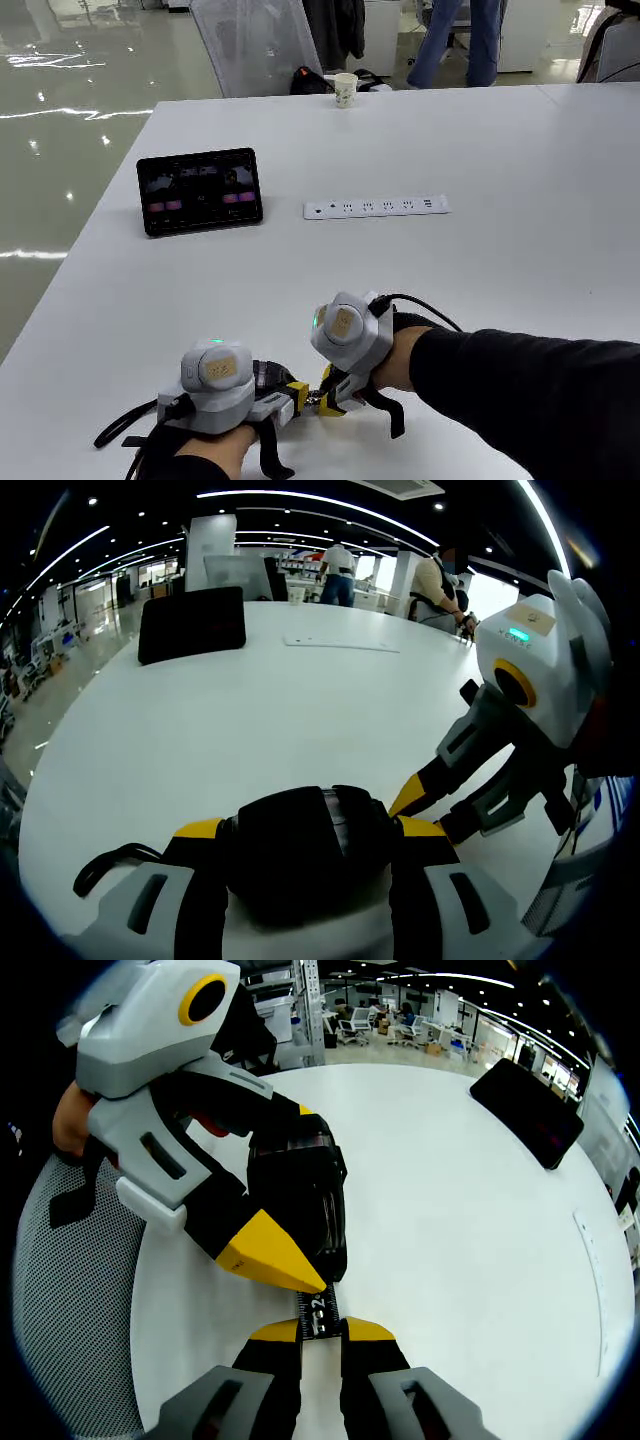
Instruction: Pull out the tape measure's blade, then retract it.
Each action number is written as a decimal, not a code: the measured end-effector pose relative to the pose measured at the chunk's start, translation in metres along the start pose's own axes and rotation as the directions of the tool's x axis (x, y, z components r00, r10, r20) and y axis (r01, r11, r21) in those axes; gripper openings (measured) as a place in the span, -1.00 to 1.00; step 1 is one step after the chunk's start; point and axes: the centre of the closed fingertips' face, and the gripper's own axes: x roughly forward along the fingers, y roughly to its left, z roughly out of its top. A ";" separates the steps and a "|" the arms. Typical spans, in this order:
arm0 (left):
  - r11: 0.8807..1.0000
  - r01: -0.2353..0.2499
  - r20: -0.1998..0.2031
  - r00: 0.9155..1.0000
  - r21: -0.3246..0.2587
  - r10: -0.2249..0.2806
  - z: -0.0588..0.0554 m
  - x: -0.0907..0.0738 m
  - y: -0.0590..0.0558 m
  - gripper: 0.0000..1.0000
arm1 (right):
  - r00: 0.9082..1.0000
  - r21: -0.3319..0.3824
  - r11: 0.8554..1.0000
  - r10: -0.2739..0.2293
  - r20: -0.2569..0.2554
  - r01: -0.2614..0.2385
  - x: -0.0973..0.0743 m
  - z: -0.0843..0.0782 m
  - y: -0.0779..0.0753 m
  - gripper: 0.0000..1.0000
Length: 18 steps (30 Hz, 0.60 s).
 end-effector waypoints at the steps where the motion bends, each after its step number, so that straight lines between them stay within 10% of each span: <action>1: 1.000 0.000 0.001 1.000 0.000 0.000 0.000 0.000 0.000 0.21 | 1.000 0.001 1.000 0.000 0.000 0.000 0.000 0.000 0.000 -0.78; 18: 1.000 0.004 0.001 1.000 -0.003 -0.004 0.001 0.000 0.000 0.22 | 1.000 0.004 1.000 0.006 0.017 -0.006 0.004 0.007 0.000 -0.78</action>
